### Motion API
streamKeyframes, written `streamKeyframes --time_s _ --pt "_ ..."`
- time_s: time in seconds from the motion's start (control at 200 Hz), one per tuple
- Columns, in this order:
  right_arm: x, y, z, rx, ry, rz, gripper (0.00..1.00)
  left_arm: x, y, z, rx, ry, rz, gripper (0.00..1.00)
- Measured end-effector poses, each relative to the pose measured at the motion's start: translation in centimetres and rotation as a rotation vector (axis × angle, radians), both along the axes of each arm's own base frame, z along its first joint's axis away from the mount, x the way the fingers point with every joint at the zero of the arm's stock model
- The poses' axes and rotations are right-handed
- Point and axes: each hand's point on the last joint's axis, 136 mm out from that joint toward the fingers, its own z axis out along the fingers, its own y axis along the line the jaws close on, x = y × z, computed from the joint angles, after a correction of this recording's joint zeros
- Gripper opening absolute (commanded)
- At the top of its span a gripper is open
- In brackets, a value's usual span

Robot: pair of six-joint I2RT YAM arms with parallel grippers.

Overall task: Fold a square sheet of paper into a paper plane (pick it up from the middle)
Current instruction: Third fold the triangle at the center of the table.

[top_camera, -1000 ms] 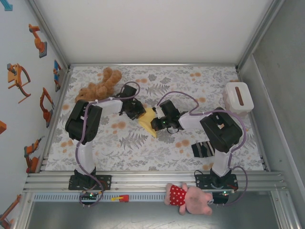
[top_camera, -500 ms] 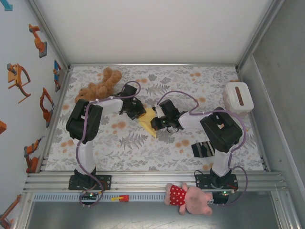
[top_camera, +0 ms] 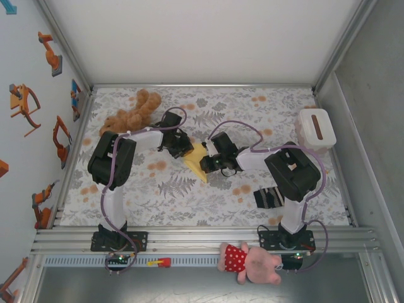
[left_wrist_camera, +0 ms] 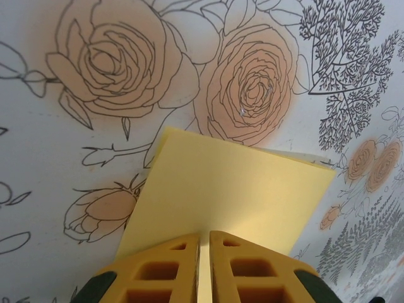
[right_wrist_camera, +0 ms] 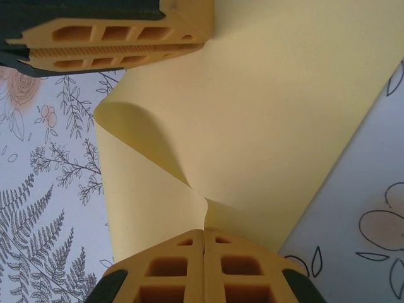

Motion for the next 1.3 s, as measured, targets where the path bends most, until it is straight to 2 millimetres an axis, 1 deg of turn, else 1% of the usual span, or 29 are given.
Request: streamKeyframes --time_s 0.13,0.19,0.25,0.401,0.436,0.491,0.561,0.696,0.771,0.997,1.192,1.302 --pt "0.1 0.1 0.0 -0.001 0.001 0.0 0.0 -0.1 0.1 0.2 0.005 0.001 -0.003 0.17" --pt "0.1 0.1 0.0 -0.001 0.002 0.0 0.0 -0.1 0.2 0.9 0.002 -0.013 -0.003 0.19" --pt "0.1 0.1 0.0 -0.001 0.002 0.0 0.0 -0.2 0.3 2.1 -0.01 -0.04 0.0 0.2" --pt "0.2 0.2 0.0 0.0 0.003 -0.002 0.0 -1.0 0.7 6.0 -0.072 -0.138 0.026 0.21" --pt "0.2 0.2 0.0 0.0 0.004 -0.003 0.0 -1.3 0.7 6.5 -0.087 -0.155 0.032 0.21" --pt "0.2 0.2 -0.1 0.001 0.006 -0.004 0.0 -1.9 0.4 6.9 -0.106 -0.166 0.036 0.21" --pt "0.2 0.2 -0.1 0.001 0.006 -0.005 0.0 -3.0 -0.1 6.4 -0.121 -0.159 0.035 0.21" --pt "0.2 0.2 -0.1 0.001 0.006 -0.005 0.0 -5.6 -0.8 4.3 -0.114 -0.099 0.025 0.17" --pt "0.2 0.2 -0.1 0.001 0.006 -0.005 0.0 -6.5 -1.1 3.6 -0.11 -0.072 0.023 0.14" --pt "0.2 0.2 -0.1 0.002 0.011 -0.01 0.0 -6.5 -1.4 2.6 -0.118 -0.045 0.038 0.13" --pt "0.3 0.3 0.0 0.003 0.01 -0.01 0.0 -6.8 -1.4 1.2 -0.101 -0.011 0.047 0.12" --pt "0.4 0.3 0.0 0.003 0.01 -0.01 0.0 -6.9 -1.4 1.1 -0.1 -0.007 0.05 0.12"
